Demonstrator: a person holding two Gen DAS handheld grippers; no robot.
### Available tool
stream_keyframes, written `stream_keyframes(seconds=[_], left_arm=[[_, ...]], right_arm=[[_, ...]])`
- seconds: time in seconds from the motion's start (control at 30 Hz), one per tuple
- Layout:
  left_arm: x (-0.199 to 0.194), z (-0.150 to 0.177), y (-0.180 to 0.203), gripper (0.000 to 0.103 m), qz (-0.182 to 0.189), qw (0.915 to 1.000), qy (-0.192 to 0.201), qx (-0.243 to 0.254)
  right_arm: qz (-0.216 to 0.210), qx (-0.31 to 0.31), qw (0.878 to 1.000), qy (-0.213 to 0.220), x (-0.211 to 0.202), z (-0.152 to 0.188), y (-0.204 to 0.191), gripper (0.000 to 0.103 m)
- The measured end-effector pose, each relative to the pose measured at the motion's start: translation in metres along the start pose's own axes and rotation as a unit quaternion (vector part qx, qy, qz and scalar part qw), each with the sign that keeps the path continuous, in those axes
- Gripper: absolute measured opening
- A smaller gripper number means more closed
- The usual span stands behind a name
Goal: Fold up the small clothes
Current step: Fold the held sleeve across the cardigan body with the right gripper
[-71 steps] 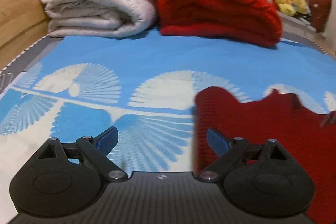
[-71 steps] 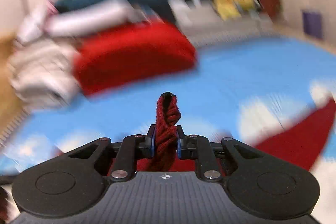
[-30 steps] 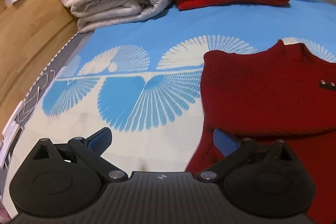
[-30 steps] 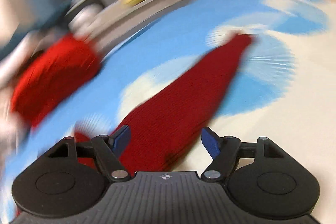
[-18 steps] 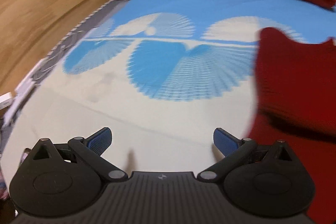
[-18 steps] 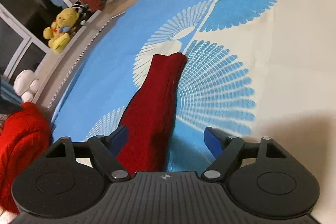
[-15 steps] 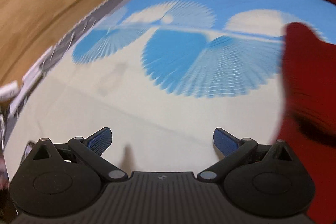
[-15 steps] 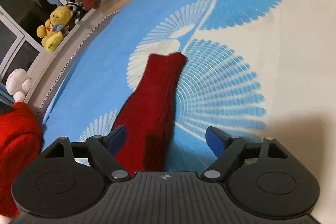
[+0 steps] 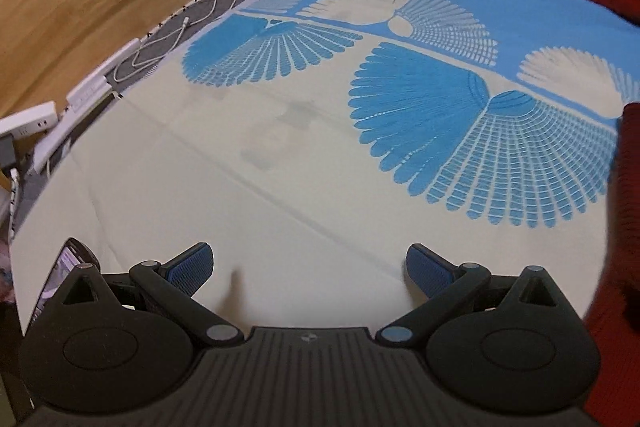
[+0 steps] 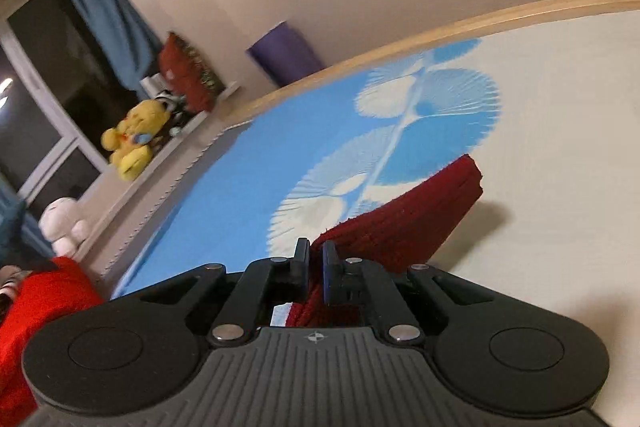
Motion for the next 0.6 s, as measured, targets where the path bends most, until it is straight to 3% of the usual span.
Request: stream_keyframes(seconds=[0.17, 0.2, 0.27, 0.33, 0.47, 0.53, 0.6], left_arm=[[-0.003, 0.0, 0.002, 0.103, 0.011, 0.9999, -0.003, -0.003], [-0.003, 0.0, 0.001, 0.103, 0.01, 0.9999, -0.003, -0.005], [0.0, -0.001, -0.002, 0.103, 0.011, 0.9998, -0.007, -0.012], [0.003, -0.003, -0.005, 0.103, 0.017, 0.9996, -0.014, -0.019], [0.004, -0.007, -0.011, 0.103, 0.026, 0.9988, -0.02, -0.036], [0.006, -0.009, -0.015, 0.103, 0.026, 0.9984, -0.022, -0.046], [0.008, -0.009, -0.018, 0.103, 0.029, 0.9978, -0.028, -0.052]], right_arm=[[0.105, -0.025, 0.993, -0.053, 0.023, 0.027, 0.033, 0.005], [0.103, -0.028, 0.993, -0.048, 0.021, 0.029, 0.029, 0.005], [0.087, -0.093, 0.992, -0.017, 0.009, 0.029, -0.002, 0.005], [0.052, -0.169, 0.984, 0.014, -0.008, 0.033, -0.048, 0.005], [-0.062, -0.295, 0.952, 0.049, -0.061, 0.069, -0.157, 0.005], [-0.141, -0.353, 0.924, 0.05, -0.103, 0.112, -0.215, 0.005], [-0.227, -0.408, 0.883, 0.042, -0.151, 0.172, -0.263, 0.0]])
Point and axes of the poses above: each gripper's, at about its wrist camera, not at the fingertips, and x roughly the way its jaws point, y to its right, z to its underside, the point moved 7 cm from there along x, roughly the way its jaws point, and after that the axes turned 3 degrees about -z, right-handed, at the moved point
